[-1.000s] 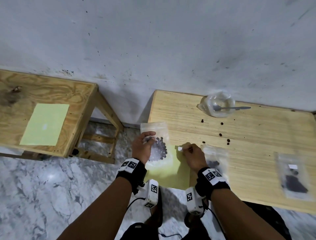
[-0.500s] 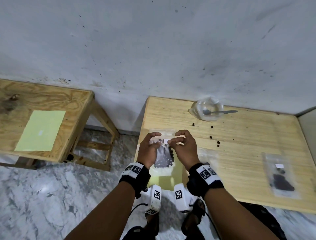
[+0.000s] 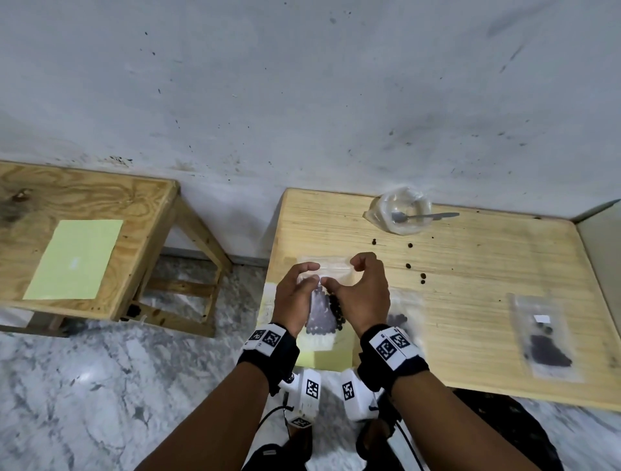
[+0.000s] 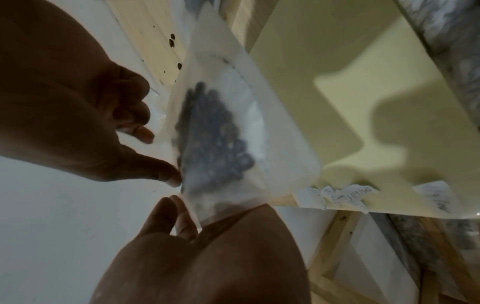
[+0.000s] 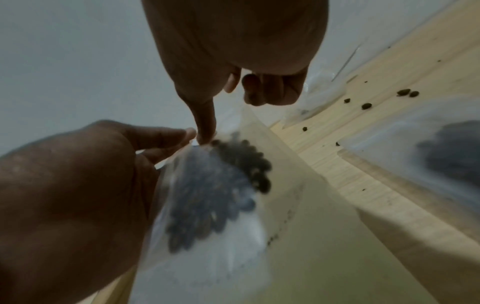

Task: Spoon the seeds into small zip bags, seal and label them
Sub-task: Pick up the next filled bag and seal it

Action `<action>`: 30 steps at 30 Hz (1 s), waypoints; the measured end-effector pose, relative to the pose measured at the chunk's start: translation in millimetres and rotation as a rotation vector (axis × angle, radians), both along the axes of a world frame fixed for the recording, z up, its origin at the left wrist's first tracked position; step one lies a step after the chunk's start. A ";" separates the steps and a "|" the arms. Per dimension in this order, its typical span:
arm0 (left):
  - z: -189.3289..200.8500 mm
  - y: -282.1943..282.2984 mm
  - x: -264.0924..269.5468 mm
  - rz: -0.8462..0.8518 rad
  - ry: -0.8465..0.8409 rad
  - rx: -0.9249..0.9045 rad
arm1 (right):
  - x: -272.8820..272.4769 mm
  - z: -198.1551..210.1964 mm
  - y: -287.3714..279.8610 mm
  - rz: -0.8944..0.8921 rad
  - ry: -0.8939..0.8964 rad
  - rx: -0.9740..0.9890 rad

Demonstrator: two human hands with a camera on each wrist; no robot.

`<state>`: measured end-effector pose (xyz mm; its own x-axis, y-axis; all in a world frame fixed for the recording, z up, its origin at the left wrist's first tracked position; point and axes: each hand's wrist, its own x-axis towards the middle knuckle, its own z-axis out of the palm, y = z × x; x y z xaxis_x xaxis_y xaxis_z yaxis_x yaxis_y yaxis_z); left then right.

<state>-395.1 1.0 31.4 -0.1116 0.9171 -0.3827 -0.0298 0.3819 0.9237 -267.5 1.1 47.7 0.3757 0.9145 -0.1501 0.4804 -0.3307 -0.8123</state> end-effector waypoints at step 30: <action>-1.8 10.6 35.0 0.026 -0.094 -0.103 | 73.6 -38.2 -42.8 0.141 0.420 -0.159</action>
<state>-360.1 11.6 29.6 -0.0944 0.8694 -0.4850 -0.1255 0.4729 0.8721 -193.9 -41.7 9.5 0.1261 0.9056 -0.4050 0.1700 -0.4220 -0.8905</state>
